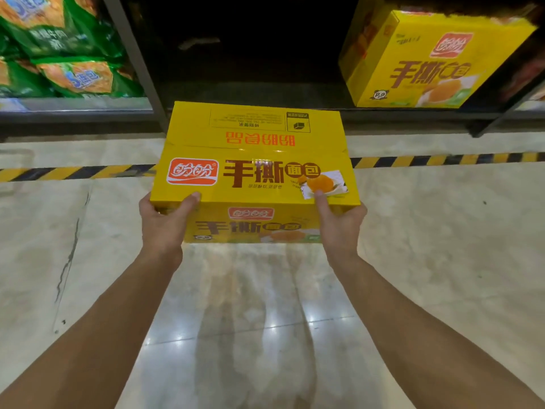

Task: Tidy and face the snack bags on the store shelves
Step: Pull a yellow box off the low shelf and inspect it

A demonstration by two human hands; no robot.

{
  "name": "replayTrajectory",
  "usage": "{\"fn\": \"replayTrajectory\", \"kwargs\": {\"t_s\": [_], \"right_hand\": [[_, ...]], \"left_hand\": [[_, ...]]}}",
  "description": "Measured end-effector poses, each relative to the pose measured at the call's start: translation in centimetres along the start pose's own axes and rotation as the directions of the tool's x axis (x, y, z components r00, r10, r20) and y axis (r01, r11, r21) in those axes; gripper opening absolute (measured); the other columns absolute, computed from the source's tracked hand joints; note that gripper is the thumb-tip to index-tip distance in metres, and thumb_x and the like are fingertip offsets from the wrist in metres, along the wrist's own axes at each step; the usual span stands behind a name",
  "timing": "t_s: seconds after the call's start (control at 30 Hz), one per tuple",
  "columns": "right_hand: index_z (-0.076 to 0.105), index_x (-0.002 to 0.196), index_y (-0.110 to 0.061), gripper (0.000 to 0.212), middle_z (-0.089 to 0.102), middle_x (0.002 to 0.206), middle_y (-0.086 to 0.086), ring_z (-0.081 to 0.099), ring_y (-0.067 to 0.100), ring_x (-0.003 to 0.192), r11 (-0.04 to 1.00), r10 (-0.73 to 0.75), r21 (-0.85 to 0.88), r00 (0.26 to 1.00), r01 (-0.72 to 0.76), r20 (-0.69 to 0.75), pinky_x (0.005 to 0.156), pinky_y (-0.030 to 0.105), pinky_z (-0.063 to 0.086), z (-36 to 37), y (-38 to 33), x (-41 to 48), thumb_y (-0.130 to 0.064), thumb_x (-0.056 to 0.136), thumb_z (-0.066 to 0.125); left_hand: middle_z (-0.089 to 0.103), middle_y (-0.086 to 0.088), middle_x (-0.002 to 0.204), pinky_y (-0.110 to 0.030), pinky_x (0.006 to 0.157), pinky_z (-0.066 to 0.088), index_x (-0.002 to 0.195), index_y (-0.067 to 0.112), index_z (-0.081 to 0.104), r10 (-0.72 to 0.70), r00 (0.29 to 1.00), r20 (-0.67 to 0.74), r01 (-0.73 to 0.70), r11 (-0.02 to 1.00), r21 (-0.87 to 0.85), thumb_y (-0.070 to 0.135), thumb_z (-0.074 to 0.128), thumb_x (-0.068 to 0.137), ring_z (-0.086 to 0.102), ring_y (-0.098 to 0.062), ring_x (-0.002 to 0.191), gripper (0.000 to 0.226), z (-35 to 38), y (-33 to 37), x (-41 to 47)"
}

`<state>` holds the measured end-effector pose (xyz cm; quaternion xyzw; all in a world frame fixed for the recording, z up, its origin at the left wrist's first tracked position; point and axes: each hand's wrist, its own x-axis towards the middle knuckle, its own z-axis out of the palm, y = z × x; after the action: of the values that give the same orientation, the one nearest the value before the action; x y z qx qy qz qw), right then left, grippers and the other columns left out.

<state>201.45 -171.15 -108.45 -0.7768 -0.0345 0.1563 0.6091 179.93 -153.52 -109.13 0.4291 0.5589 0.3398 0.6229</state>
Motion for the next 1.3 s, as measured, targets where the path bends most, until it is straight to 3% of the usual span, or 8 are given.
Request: {"fn": "replayTrajectory", "kwargs": {"t_s": [0.13, 0.27, 0.43, 0.6, 0.8, 0.97, 1.1, 1.3], "right_hand": [[0.036, 0.140, -0.010, 0.075, 0.052, 0.135, 0.005, 0.060, 0.016, 0.115, 1.000, -0.028, 0.004, 1.000, 0.028, -0.008, 0.068, 0.004, 0.049, 0.1, 1.2, 0.2, -0.040, 0.089, 0.082], [0.026, 0.153, -0.013, 0.097, 0.043, 0.151, 0.011, 0.054, 0.029, 0.133, 1.000, 0.019, -0.002, 0.999, -0.019, -0.026, 0.098, 0.034, 0.051, 0.2, 1.5, 0.2, -0.054, 0.084, 0.081], [0.007, 0.163, -0.012, 0.114, 0.024, 0.161, 0.016, 0.038, 0.034, 0.146, 0.989, 0.124, -0.084, 0.992, -0.124, -0.005, 0.102, 0.042, 0.043, 0.5, 0.7, -2.0, -0.060, 0.086, 0.075], [-0.001, 0.164, -0.013, 0.145, 0.023, 0.170, 0.006, 0.026, 0.029, 0.156, 0.990, 0.025, -0.144, 0.981, 0.003, 0.194, 0.122, 0.053, 0.034, 3.8, 1.4, -6.0, -0.090, 0.060, 0.064], [-0.010, 0.162, -0.003, 0.135, 0.013, 0.172, 0.008, 0.006, 0.025, 0.160, 0.981, 0.044, -0.193, 0.965, 0.007, 0.257, 0.125, 0.048, 0.027, 5.4, 2.2, -6.9, -0.073, 0.080, 0.072], [-0.001, 0.163, -0.027, 0.152, 0.038, 0.164, -0.001, 0.039, 0.021, 0.150, 0.998, 0.061, -0.028, 0.954, -0.055, 0.294, 0.118, 0.051, 0.042, 3.8, 2.8, -5.3, -0.088, 0.050, 0.080], [-0.014, 0.165, -0.024, 0.136, 0.038, 0.164, -0.001, 0.042, 0.021, 0.148, 0.997, 0.078, -0.021, 0.927, -0.075, 0.366, 0.116, 0.052, 0.044, 1.7, 2.6, -3.4, -0.059, 0.077, 0.084], [-0.003, 0.166, -0.032, 0.130, 0.042, 0.159, -0.009, 0.048, 0.023, 0.142, 0.997, 0.078, -0.061, 0.899, -0.057, 0.430, 0.111, 0.054, 0.048, -0.5, 2.5, -1.6, -0.065, 0.074, 0.082]], "left_hand": [[0.066, 0.011, 0.132, -0.046, 0.096, 0.056, 0.147, 0.038, 0.045, 0.034, 0.999, 0.015, -0.034, 0.999, -0.036, 0.039, 0.090, 0.082, 0.066, -0.018, 0.119, 0.079, 0.0, -0.5, 0.1], [0.065, 0.009, 0.133, -0.028, 0.075, 0.051, 0.148, 0.035, 0.047, 0.051, 0.999, 0.010, -0.050, 0.997, -0.062, 0.040, 0.089, 0.082, 0.065, -0.018, 0.114, 0.078, 0.2, -0.5, -0.4], [0.063, 0.008, 0.125, -0.026, 0.065, 0.047, 0.149, 0.031, 0.045, 0.056, 0.998, -0.035, -0.058, 0.996, -0.060, 0.038, 0.088, 0.084, 0.063, -0.010, 0.097, 0.078, 0.4, -0.7, -2.6], [0.066, 0.004, 0.126, -0.035, 0.079, 0.058, 0.140, 0.029, 0.045, 0.069, 0.990, -0.125, -0.082, 0.992, -0.098, 0.038, 0.093, 0.079, 0.069, -0.018, 0.110, 0.079, 1.3, -2.7, -5.4], [0.053, 0.000, 0.137, -0.044, 0.086, 0.062, 0.127, 0.038, 0.044, 0.061, 0.981, -0.186, -0.078, 0.993, -0.085, 0.050, 0.094, 0.071, 0.068, -0.016, 0.111, 0.075, 3.3, -5.8, -10.1], [0.056, 0.009, 0.136, -0.033, 0.088, 0.058, 0.127, 0.044, 0.048, 0.005, 1.000, -0.027, -0.007, 0.996, -0.089, 0.046, 0.088, 0.079, 0.064, -0.008, 0.117, 0.063, 2.8, -7.1, -13.8], [0.057, 0.014, 0.132, -0.025, 0.085, 0.043, 0.143, 0.039, 0.046, -0.060, 0.998, 0.034, 0.062, 0.996, -0.063, 0.055, 0.073, 0.092, 0.058, -0.002, 0.109, 0.060, 1.3, -6.2, -13.9], [0.031, 0.006, 0.170, -0.041, 0.112, 0.035, 0.168, 0.034, 0.014, 0.048, 0.998, -0.039, -0.045, 0.995, 0.085, 0.060, 0.074, 0.090, 0.038, -0.020, 0.151, 0.101, -0.8, -3.1, -8.1]]}}
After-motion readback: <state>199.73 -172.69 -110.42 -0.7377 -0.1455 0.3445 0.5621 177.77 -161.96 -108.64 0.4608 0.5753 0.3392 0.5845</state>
